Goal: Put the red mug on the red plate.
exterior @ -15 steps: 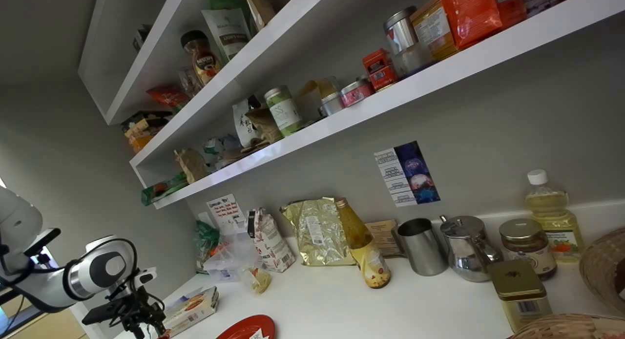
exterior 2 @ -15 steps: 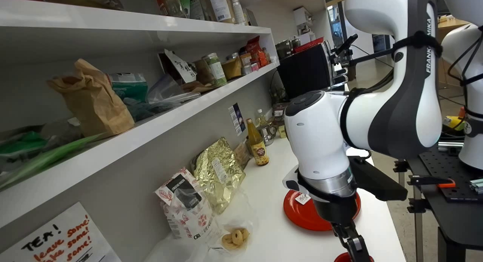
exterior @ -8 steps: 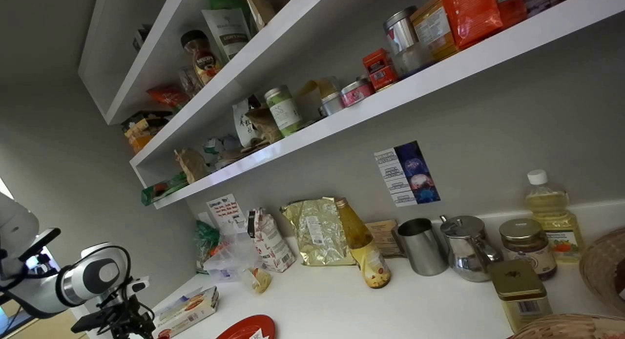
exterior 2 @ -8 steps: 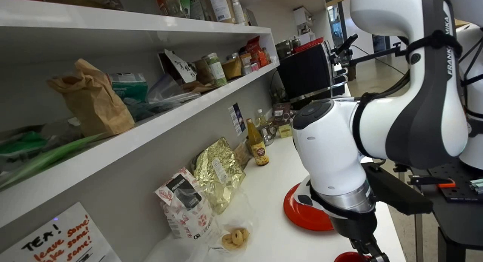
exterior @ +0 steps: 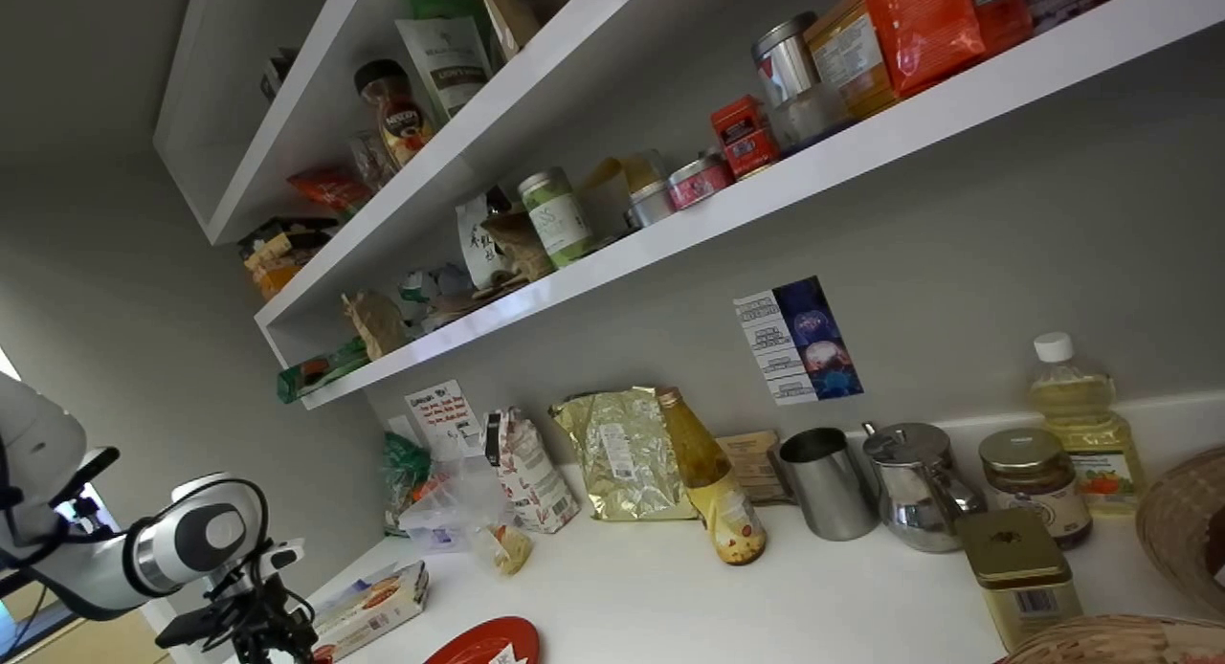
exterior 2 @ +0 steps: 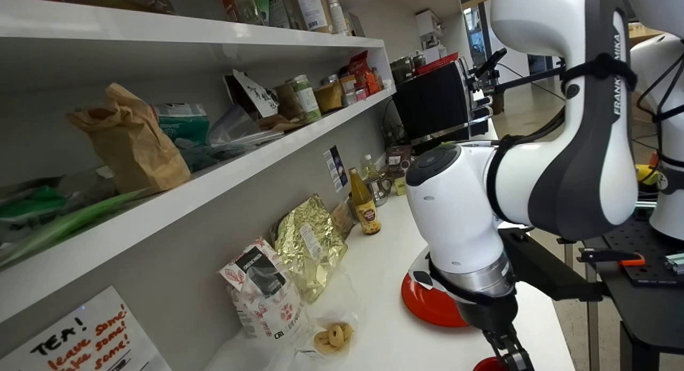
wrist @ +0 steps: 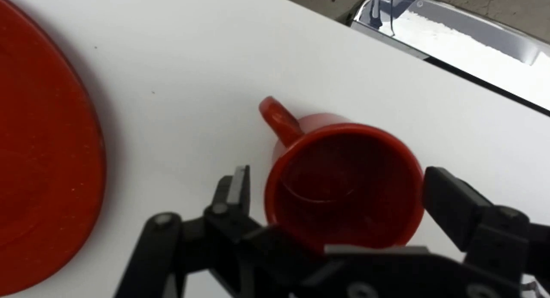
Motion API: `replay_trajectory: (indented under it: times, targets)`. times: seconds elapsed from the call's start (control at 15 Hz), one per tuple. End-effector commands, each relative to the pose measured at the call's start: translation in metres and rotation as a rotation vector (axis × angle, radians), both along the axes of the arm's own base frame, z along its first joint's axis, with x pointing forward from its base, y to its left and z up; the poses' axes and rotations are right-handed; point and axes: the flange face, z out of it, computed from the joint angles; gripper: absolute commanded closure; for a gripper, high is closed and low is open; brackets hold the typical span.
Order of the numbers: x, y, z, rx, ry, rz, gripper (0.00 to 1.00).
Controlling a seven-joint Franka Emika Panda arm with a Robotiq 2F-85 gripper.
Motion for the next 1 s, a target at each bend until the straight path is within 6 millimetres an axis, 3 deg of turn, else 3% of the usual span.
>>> replay_trajectory:
  times: [0.0,0.27,0.67,0.73,0.8,0.93]
  targets:
    - [0.026,-0.011,0.004,-0.023,-0.041,-0.046,0.00]
    - [0.036,-0.027,-0.007,-0.034,-0.036,-0.080,0.00]
    - [0.033,-0.046,-0.036,-0.055,0.019,-0.105,0.00]
    - [0.033,-0.050,-0.041,-0.057,0.029,-0.106,0.25]
    - [0.034,-0.054,-0.045,-0.059,0.036,-0.106,0.26]
    - [0.036,-0.062,-0.052,-0.068,0.047,-0.113,0.41]
